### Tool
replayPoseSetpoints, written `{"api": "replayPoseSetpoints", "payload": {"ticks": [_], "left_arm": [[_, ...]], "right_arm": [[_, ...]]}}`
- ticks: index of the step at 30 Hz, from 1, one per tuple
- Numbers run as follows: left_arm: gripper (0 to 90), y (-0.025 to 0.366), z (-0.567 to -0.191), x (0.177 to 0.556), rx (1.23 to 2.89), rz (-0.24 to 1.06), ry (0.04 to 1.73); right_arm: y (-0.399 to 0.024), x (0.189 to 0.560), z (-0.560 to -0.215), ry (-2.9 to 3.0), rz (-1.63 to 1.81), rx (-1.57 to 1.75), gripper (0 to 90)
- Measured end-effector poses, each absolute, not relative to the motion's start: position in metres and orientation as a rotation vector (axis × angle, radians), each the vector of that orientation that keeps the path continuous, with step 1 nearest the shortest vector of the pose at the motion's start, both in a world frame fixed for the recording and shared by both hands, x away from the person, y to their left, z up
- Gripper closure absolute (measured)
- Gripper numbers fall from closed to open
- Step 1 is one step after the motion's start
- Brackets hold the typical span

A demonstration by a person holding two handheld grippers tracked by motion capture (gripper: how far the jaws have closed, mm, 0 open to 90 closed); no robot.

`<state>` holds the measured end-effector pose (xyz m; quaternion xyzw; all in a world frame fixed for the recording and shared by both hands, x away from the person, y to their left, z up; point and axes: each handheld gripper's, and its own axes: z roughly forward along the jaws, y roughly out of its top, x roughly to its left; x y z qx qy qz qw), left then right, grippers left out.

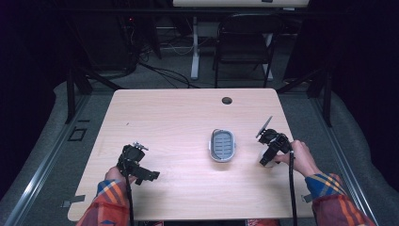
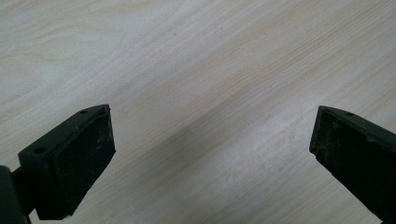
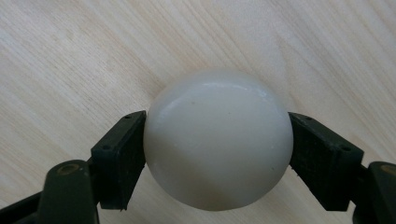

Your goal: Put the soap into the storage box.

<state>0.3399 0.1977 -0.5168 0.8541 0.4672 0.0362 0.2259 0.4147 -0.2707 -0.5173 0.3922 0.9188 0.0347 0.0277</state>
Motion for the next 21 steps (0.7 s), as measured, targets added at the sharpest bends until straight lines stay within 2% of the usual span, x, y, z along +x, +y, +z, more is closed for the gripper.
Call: {"api": "replayPoseSetpoints", "payload": {"ticks": [21], "left_arm": [[0.1, 0.198, -0.517, 0.34, 2.367, 0.102, 1.281]], "right_arm": [[-0.252, 0.421, -0.508, 2.842, 0.133, 1.143, 23.4]]}}
